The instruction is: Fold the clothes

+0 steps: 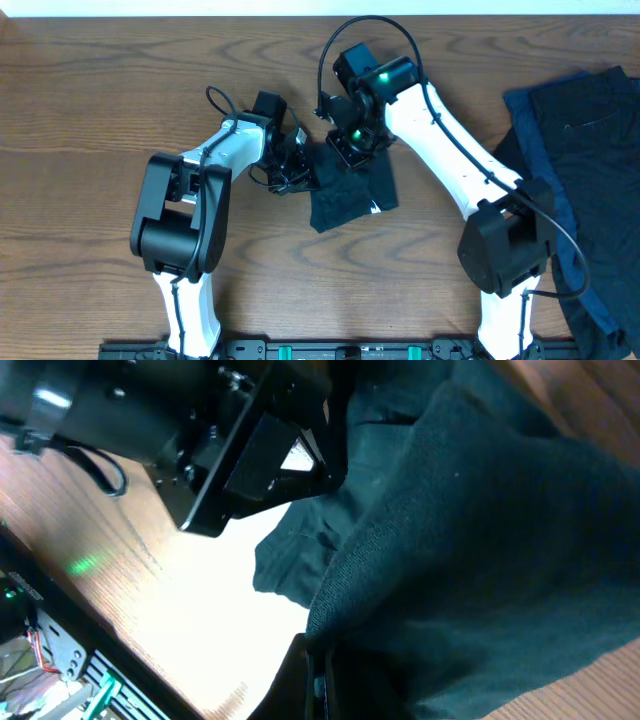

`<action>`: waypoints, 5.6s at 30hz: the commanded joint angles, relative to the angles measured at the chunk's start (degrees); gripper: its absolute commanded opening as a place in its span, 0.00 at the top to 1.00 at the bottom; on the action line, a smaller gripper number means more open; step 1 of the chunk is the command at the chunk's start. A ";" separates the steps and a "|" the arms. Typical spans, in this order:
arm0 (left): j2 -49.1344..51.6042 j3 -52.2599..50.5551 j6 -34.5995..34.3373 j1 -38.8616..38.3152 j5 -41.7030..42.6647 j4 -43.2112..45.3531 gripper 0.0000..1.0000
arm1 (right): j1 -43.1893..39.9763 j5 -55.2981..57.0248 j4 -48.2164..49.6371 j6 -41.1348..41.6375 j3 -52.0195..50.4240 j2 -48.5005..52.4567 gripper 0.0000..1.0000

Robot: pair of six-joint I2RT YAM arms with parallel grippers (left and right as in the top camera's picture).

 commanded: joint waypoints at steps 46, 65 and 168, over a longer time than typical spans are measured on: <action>-7.87 -0.72 1.11 -4.72 -17.57 2.21 0.73 | -13.35 5.44 0.13 2.10 2.36 3.15 0.43; -6.91 -1.46 1.14 -9.20 -19.78 3.80 0.56 | -16.15 6.73 0.61 2.08 2.21 3.17 0.42; -9.81 -4.98 0.48 -9.88 -33.05 -4.09 0.66 | -14.27 -15.15 47.39 18.40 -31.34 3.17 0.98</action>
